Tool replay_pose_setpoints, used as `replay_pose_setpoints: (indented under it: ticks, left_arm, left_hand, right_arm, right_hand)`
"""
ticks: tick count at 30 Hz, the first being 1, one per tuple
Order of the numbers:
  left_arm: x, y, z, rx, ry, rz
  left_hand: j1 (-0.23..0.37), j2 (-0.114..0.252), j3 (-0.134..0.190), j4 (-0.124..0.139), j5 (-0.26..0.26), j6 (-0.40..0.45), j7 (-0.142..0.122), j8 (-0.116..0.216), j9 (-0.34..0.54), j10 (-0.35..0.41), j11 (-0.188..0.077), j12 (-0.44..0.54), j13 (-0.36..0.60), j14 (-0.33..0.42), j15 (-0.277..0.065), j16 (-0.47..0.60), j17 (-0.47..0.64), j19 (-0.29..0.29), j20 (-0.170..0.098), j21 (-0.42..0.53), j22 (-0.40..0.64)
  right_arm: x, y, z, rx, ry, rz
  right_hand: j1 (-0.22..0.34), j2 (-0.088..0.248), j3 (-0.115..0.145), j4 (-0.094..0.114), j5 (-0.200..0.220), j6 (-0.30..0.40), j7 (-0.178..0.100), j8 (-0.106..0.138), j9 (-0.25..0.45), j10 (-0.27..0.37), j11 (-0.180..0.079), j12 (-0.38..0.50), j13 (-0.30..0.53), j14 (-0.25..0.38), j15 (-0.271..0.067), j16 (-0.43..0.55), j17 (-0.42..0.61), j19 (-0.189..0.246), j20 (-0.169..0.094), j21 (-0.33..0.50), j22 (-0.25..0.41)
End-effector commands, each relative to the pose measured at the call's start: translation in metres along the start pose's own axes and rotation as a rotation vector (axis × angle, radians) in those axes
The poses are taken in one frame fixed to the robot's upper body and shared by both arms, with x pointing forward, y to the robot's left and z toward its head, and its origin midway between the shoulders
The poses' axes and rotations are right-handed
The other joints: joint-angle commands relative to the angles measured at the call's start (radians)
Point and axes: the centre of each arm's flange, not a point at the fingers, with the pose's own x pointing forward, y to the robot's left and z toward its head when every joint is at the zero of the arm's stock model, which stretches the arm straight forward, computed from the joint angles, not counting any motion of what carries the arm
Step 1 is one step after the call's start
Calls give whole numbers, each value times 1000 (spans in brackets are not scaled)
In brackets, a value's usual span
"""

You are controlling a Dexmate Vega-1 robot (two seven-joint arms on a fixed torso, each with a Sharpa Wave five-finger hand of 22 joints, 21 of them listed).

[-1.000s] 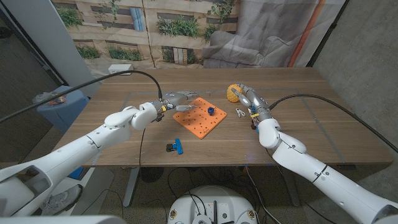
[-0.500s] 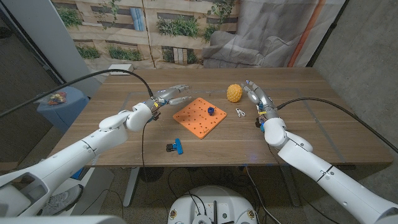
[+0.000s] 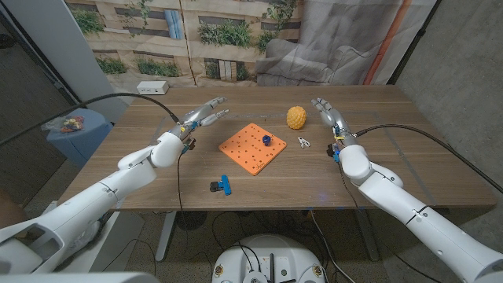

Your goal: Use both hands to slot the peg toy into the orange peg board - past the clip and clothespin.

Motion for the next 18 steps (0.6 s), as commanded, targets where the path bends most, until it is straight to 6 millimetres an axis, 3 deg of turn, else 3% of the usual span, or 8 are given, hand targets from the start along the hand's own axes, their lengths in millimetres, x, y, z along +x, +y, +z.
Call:
replay_pose_setpoints:
  ticks: [1, 10, 18]
  left_arm:
    - [-11, 0, -23, -134, 97, 123]
    - [-8, -10, -34, -328, 155, 178]
    - [-10, -29, -38, -481, 196, 268]
  left_hand:
    - [8, 88, 8, -1, 4, 6, -3, 3, 0, 7, 0, 1, 1, 9, -68, -3, 0, 10, -128, 6, 4]
    - [-1, 84, 5, 9, 3, 7, 0, 0, 0, 8, 3, 1, 1, 17, -62, 1, 4, 32, -115, 12, 3]
    - [-14, 81, -1, 26, 3, 11, 9, -1, 0, 12, 13, 2, 1, 22, -54, 3, 7, 42, -112, 12, 3]
  right_arm:
    - [13, -7, -15, 178, -7, 10]
    - [26, -8, -31, 317, 5, 47]
    - [24, -7, -41, 435, 5, 58]
  right_hand:
    - [-14, -1, -8, -2, -2, -2, 4, -1, 2, -3, 9, 1, 2, -4, -51, -4, 1, -2, -30, -5, 2]
    - [-23, -8, -13, -2, -2, -10, 9, -2, 1, -11, 20, -1, 2, -4, -46, -6, 0, -4, -28, -6, 2]
    - [-43, -12, -21, 0, 1, -51, 8, -7, 1, -50, 22, -7, 2, -31, -40, -22, -1, -40, -18, -16, 2]
